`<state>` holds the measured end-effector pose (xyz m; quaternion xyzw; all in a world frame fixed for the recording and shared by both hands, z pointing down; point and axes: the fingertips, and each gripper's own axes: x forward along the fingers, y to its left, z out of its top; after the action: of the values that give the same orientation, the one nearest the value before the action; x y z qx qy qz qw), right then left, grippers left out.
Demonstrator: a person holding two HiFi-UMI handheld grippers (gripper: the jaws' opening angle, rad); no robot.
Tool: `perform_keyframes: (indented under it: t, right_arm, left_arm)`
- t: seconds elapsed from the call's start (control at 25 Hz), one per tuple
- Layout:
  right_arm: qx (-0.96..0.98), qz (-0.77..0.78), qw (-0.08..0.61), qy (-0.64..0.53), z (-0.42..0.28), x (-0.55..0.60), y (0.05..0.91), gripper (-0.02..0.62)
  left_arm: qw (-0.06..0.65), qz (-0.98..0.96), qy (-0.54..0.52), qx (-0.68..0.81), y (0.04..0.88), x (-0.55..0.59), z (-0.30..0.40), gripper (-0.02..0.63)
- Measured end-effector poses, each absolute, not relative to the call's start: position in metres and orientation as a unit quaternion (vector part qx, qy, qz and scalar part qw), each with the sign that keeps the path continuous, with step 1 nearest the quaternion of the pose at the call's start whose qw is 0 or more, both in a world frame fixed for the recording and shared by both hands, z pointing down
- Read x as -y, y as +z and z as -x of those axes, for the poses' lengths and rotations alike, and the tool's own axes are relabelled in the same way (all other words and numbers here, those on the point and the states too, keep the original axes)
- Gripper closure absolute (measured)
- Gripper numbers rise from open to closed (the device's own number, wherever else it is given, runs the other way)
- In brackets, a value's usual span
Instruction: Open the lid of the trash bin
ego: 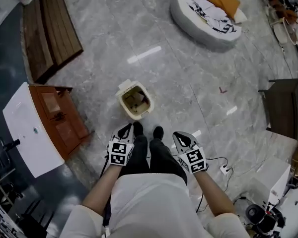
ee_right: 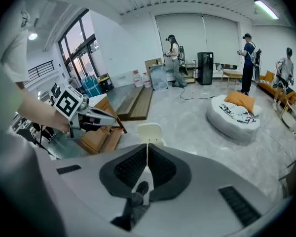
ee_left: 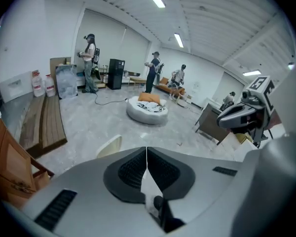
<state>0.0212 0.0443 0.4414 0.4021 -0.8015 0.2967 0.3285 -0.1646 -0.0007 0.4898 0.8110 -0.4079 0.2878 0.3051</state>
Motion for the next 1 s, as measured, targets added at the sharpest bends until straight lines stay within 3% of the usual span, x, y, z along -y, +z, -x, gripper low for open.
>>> perform_keyframes:
  t: [0.52, 1.0]
  right_arm:
    - [0.851, -0.375, 0.309, 0.201, -0.027, -0.015, 0.351, 0.565]
    - [0.906, -0.282, 0.282, 0.140, -0.045, -0.033, 0.302, 0.565]
  left_arm:
    - [0.257, -0.819, 0.177, 0.481, 0.354, -0.007, 0.186, 0.586]
    - [0.216, -0.784, 0.124, 0.569, 0.296, -0.064, 0.157, 0.586]
